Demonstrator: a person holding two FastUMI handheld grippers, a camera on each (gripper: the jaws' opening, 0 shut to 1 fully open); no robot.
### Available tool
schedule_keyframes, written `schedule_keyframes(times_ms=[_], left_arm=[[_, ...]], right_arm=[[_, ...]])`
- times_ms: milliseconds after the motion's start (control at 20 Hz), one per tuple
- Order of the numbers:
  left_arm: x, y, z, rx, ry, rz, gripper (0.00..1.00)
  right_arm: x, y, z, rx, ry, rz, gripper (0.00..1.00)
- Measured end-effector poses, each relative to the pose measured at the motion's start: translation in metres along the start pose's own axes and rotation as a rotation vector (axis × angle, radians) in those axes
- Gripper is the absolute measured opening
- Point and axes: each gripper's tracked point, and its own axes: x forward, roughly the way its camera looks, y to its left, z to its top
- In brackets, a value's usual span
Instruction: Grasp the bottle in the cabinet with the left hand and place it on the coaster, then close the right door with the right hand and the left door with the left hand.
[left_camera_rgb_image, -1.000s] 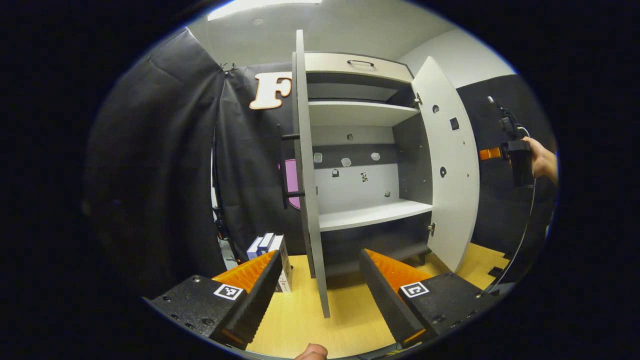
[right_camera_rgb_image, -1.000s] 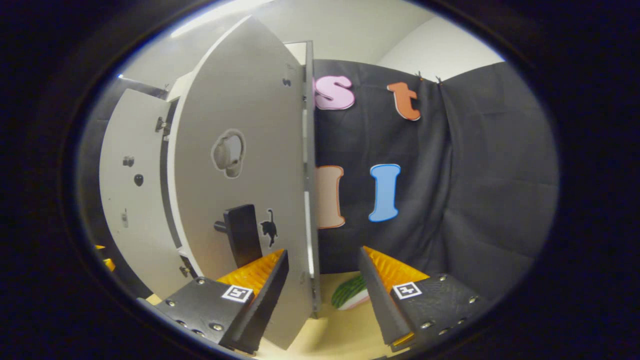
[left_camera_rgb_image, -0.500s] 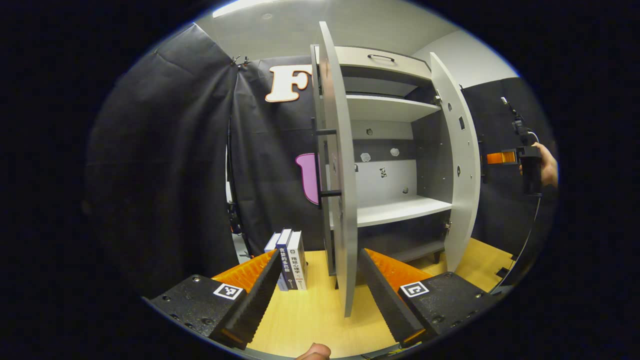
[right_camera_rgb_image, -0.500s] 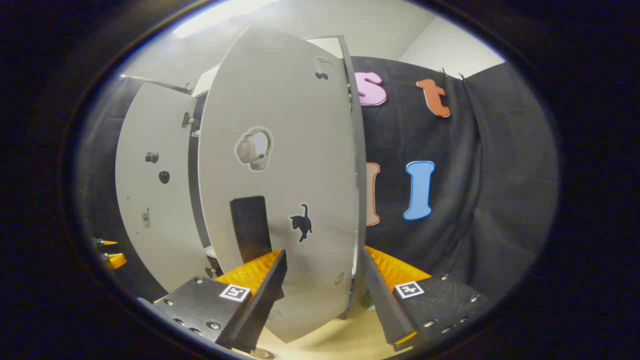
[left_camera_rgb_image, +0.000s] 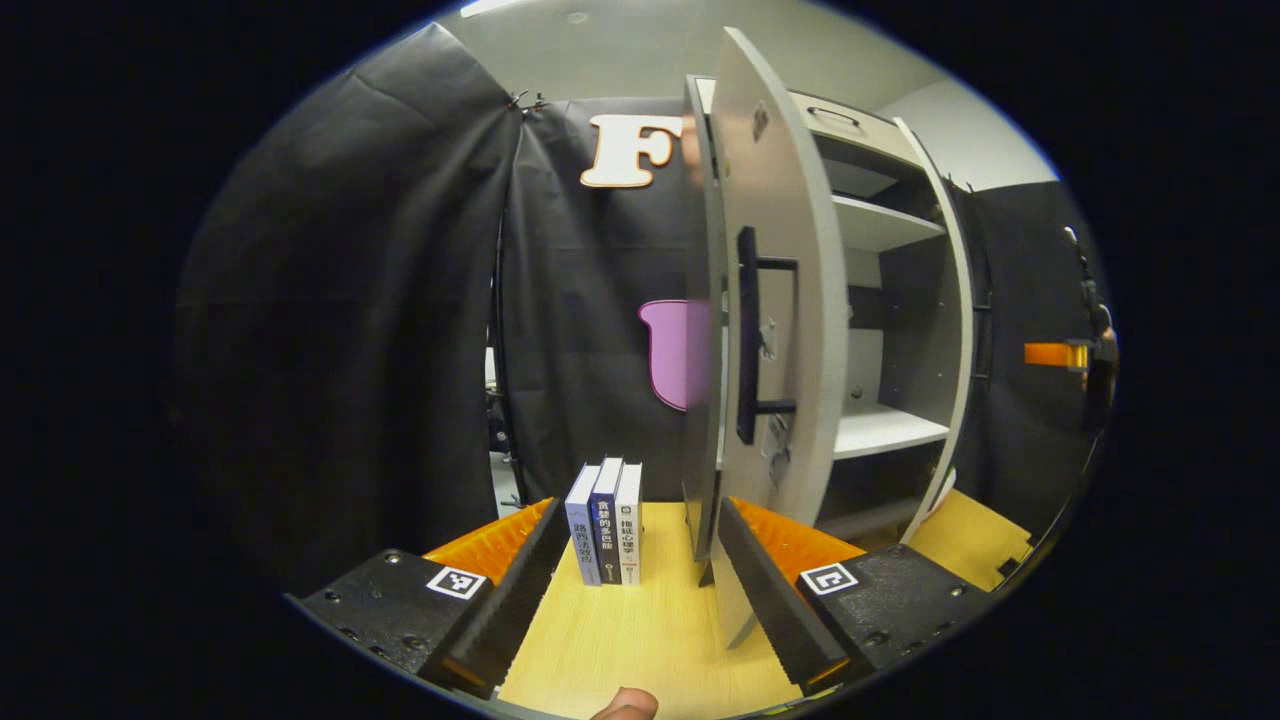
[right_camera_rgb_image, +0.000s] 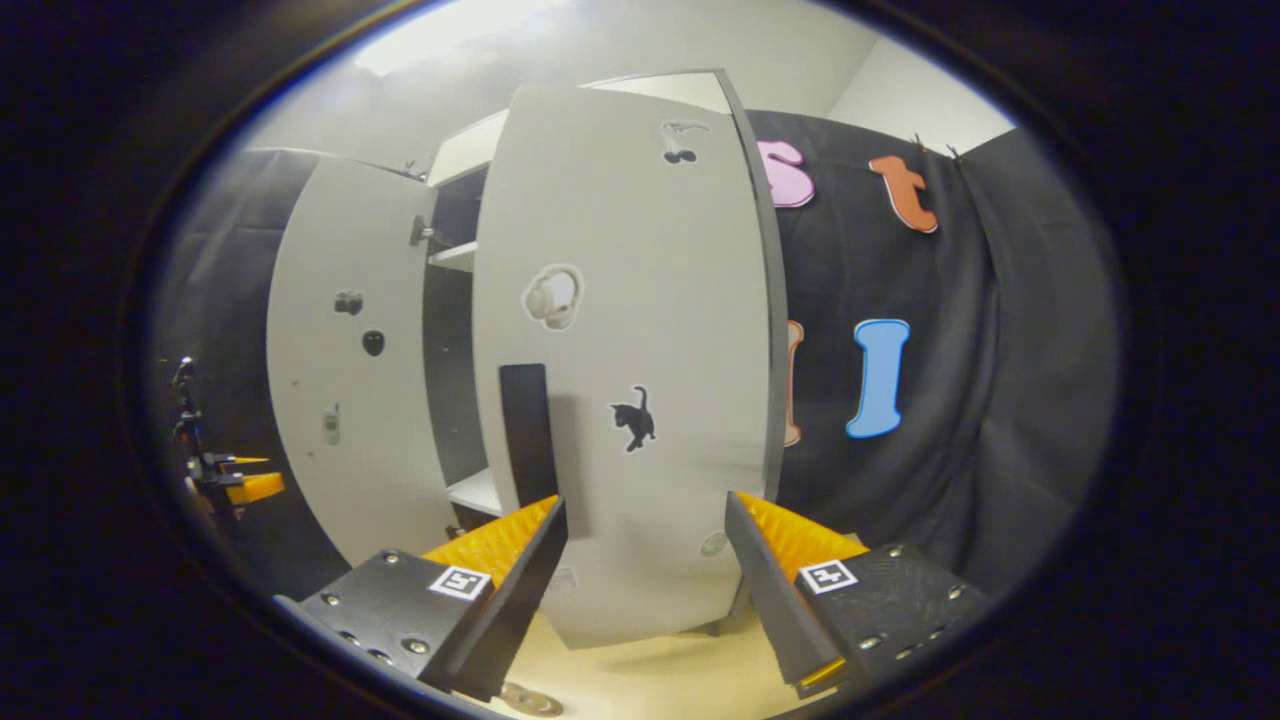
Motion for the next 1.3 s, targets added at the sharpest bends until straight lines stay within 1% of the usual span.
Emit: schedule_keyframes(times_ms=[50,100,150,200,250,300,350,400,450,500,550,600,650,700,750,800,850,900,950,1000,1050,1150,1250,1300], left_arm=[[0.006,0.003,0.003,-0.022,0.004,0.015,0.98],[0.015,0.005,0.004,-0.044,0.01,0.024,0.98],[0.022,0.007,0.008,-0.064,0.009,0.033,0.98],[0.029,0.006,0.013,-0.083,0.008,0.037,0.97],[0.034,0.007,0.019,-0.095,0.004,0.043,0.96],[0.039,0.004,0.029,-0.107,-0.007,0.038,0.96],[0.043,-0.006,0.038,-0.123,-0.016,0.005,0.96],[0.044,-0.016,0.047,-0.135,-0.027,-0.013,0.94],[0.051,-0.017,0.054,-0.114,-0.028,-0.012,0.96],[0.044,-0.02,0.056,-0.078,-0.046,-0.007,0.89],[0.042,-0.022,0.055,-0.045,-0.05,0.003,0.92],[0.042,-0.027,0.057,-0.017,-0.058,0.008,0.88],[0.041,-0.033,0.058,0.012,-0.06,0.003,0.94],[0.042,-0.039,0.057,0.016,-0.056,-0.007,0.89],[0.042,-0.049,0.056,0.004,-0.048,-0.028,0.94],[0.042,-0.058,0.055,-0.01,-0.04,-0.045,0.94],[0.042,-0.065,0.053,-0.021,-0.03,-0.057,0.94],[0.041,-0.071,0.054,-0.02,-0.025,-0.064,0.94],[0.041,-0.075,0.055,-0.008,-0.026,-0.069,0.94],[0.042,-0.08,0.056,0.0,-0.028,-0.071,0.94],[0.042,-0.084,0.056,0.001,-0.027,-0.074,0.94],[0.044,-0.092,0.055,-0.005,-0.024,-0.08,0.94],[0.044,-0.102,0.055,-0.009,-0.019,-0.09,0.94],[0.045,-0.105,0.055,-0.01,-0.019,-0.095,0.94]], right_arm=[[-0.009,0.005,0.0,0.01,-0.007,0.03,0.96],[-0.017,0.003,0.001,0.019,-0.016,0.038,0.96],[-0.027,-0.003,0.004,0.024,-0.029,0.024,0.97],[-0.037,-0.01,0.005,0.024,-0.037,0.008,0.99],[-0.047,-0.012,0.005,0.019,-0.044,0.002,0.96],[-0.058,-0.016,0.007,0.014,-0.052,-0.003,0.96],[-0.069,-0.021,0.008,0.01,-0.06,-0.012,0.96],[-0.08,-0.027,0.01,0.011,-0.069,-0.024,0.96],[-0.092,-0.03,0.01,0.012,-0.075,-0.032,0.97],[-0.103,-0.033,0.013,0.014,-0.083,-0.042,0.97],[-0.114,-0.034,0.014,0.018,-0.094,-0.05,0.96],[-0.123,-0.035,0.018,0.02,-0.108,-0.059,0.96],[-0.132,-0.036,0.02,0.016,-0.123,-0.07,0.94],[-0.138,-0.038,0.025,0.009,-0.139,-0.084,0.93],[-0.143,-0.039,0.027,0.003,-0.154,-0.094,0.94],[-0.145,-0.039,0.029,0.003,-0.162,-0.098,0.97],[-0.145,-0.038,0.028,0.005,-0.165,-0.099,0.93],[-0.146,-0.038,0.029,0.005,-0.167,-0.098,1.0],[-0.147,-0.038,0.029,0.001,-0.17,-0.1,0.94],[-0.149,-0.039,0.031,-0.003,-0.172,-0.103,1.0],[-0.153,-0.039,0.032,-0.007,-0.174,-0.104,0.97],[-0.156,-0.039,0.034,-0.004,-0.176,-0.109,0.97],[-0.161,-0.043,0.035,0.016,-0.175,-0.132,0.96],[-0.163,-0.046,0.036,0.027,-0.17,-0.146,0.93]])
